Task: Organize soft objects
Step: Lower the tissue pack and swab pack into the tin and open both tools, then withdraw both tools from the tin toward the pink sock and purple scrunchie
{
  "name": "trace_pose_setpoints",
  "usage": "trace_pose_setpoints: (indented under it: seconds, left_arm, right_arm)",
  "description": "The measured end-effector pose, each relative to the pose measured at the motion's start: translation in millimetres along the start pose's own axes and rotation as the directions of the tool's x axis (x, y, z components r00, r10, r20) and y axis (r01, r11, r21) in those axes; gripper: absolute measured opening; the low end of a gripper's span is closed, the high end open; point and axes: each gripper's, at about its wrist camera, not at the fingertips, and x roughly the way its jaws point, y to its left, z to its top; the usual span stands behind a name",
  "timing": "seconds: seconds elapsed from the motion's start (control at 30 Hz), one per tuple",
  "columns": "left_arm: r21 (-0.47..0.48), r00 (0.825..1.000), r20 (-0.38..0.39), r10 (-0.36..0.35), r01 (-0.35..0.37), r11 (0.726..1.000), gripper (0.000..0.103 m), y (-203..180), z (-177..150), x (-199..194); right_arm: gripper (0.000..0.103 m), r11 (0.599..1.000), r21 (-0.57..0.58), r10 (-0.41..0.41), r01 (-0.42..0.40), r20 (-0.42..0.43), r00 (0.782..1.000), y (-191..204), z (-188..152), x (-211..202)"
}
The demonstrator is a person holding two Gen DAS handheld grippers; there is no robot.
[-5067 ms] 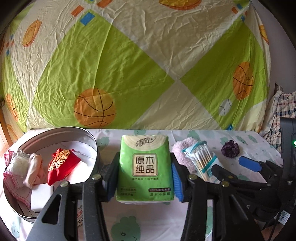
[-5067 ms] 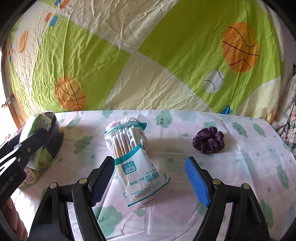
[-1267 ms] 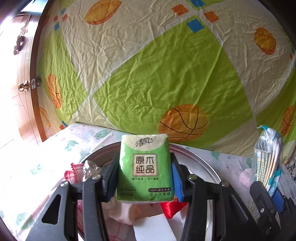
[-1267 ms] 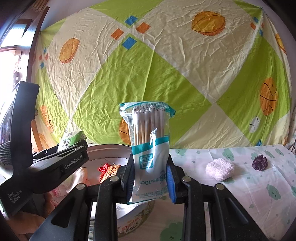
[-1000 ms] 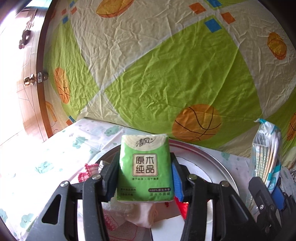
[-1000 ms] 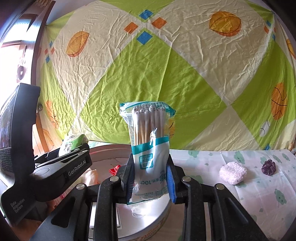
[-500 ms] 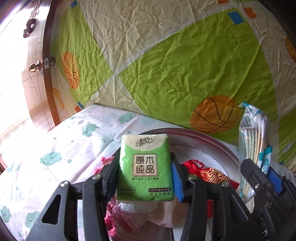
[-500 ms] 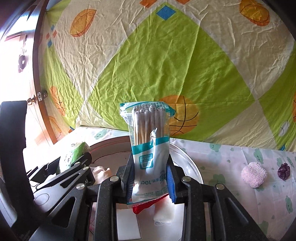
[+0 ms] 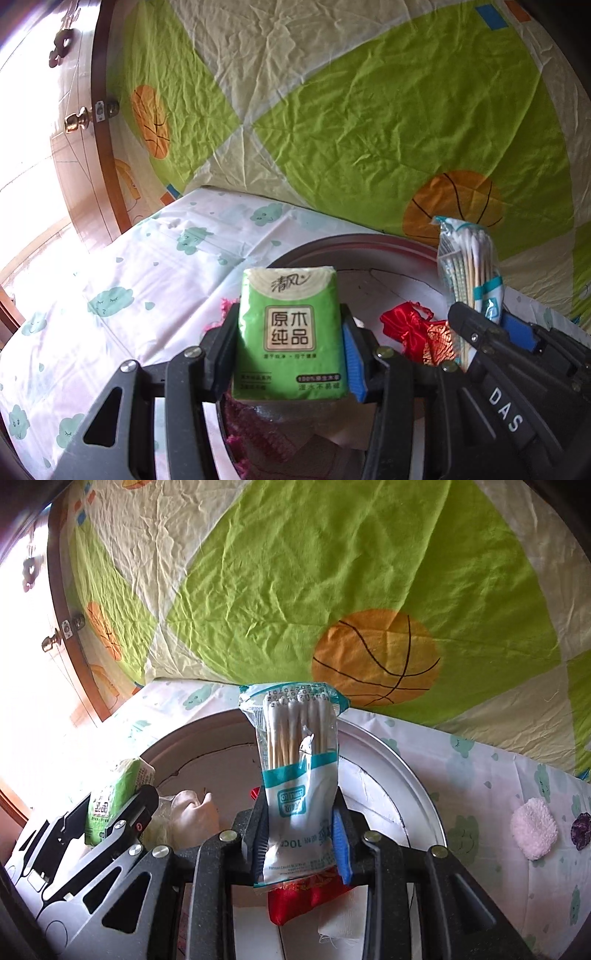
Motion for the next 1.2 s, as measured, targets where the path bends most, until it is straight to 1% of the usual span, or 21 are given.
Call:
trace_pose_setpoints:
  seconds: [0.07,0.17,0.3,0.37,0.4,0.43,0.47,0.5,0.53,0.6,0.67,0.73,0.8,0.87,0.97,1.03,1.07,1.1,1.13,1.17,1.2]
  left_arm:
    - [0.013,1.000,-0.019,0.013,-0.013,1.000,0.049,-1,-1,4]
    - [0.040,0.999,-0.041,0.026,-0.024,0.999,0.049,-4,-3,7]
    - [0.097,0.997,-0.047,0.054,-0.049,0.994,0.049,-12,-5,7]
    - [0.123,0.997,-0.055,0.059,-0.052,0.991,0.050,-15,-6,8]
    - [0.123,0.997,-0.060,0.054,-0.046,0.991,0.054,-15,-6,7]
    - [0.114,0.997,-0.059,0.040,-0.033,0.993,0.066,-15,-6,6]
    - [0.102,0.998,-0.058,0.034,-0.028,0.994,0.074,-14,-5,4]
    - [0.085,0.999,-0.051,0.011,-0.006,0.996,0.077,-12,-4,2]
    - [0.068,0.999,-0.047,-0.016,0.019,0.997,0.082,-11,-4,0]
    - [0.045,0.998,-0.042,-0.040,0.042,0.998,0.085,-10,-4,-2]
    - [0.037,0.999,-0.026,-0.042,0.043,0.998,0.089,-11,-3,-5]
    - [0.034,0.999,0.008,-0.043,0.043,0.999,0.091,-12,-3,-11]
    - [0.032,0.998,0.058,-0.039,0.037,0.999,0.094,-13,-2,-20]
    - [0.036,0.994,0.102,-0.029,0.025,0.999,0.098,-15,-3,-27]
    - [0.038,0.990,0.135,-0.032,0.027,0.999,0.098,-18,-4,-31]
    - [0.040,0.989,0.146,-0.037,0.032,0.999,0.098,-19,-5,-32]
    - [0.037,0.987,0.156,-0.036,0.030,0.999,0.099,-20,-5,-32]
    - [0.033,0.986,0.166,-0.031,0.026,0.999,0.099,-20,-6,-33]
    - [0.027,0.984,0.175,-0.030,0.025,0.999,0.099,-21,-7,-34]
    - [0.022,0.983,0.183,-0.035,0.031,0.999,0.100,-21,-8,-35]
    - [0.020,0.981,0.189,-0.044,0.041,0.999,0.100,-22,-9,-37]
  right_arm:
    - [0.033,1.000,-0.004,0.002,-0.002,-0.034,0.999,0,0,8]
    - [0.033,1.000,-0.011,-0.004,0.004,-0.053,0.999,-2,1,16]
    - [0.033,0.999,-0.017,0.031,-0.033,-0.086,0.996,0,5,24]
    - [0.038,0.998,-0.036,0.052,-0.055,-0.094,0.994,2,7,24]
    - [0.041,0.997,-0.044,0.064,-0.068,-0.098,0.993,3,7,24]
    - [0.050,0.996,-0.048,0.068,-0.073,-0.096,0.993,4,7,23]
    - [0.061,0.996,-0.045,0.071,-0.075,-0.086,0.994,4,8,20]
    - [0.064,0.996,-0.033,0.080,-0.082,-0.065,0.995,2,8,16]
    - [0.066,0.995,-0.012,0.096,-0.096,-0.041,0.995,-1,8,12]
    - [0.066,0.989,0.055,0.135,-0.136,0.011,0.991,-10,8,1]
    - [0.066,0.975,0.126,0.176,-0.184,0.077,0.981,-22,6,-11]
    - [0.066,0.960,0.186,0.185,-0.211,0.150,0.971,-34,0,-25]
    - [0.069,0.949,0.229,0.165,-0.215,0.219,0.962,-44,-8,-37]
    - [0.071,0.946,0.257,0.125,-0.199,0.279,0.952,-54,-18,-49]
    - [0.071,0.941,0.290,0.077,-0.176,0.324,0.943,-68,-32,-60]
    - [0.071,0.941,0.307,0.027,-0.140,0.343,0.939,-77,-40,-67]
    - [0.071,0.945,0.314,-0.025,-0.096,0.362,0.932,-81,-46,-73]
    - [0.071,0.946,0.321,-0.086,-0.046,0.386,0.919,-85,-54,-79]
    - [0.072,0.944,0.330,-0.146,0.004,0.409,0.901,-88,-61,-84]
    - [0.077,0.940,0.336,-0.204,0.051,0.436,0.877,-91,-69,-90]
    - [0.079,0.938,0.338,-0.236,0.080,0.455,0.859,-95,-76,-95]
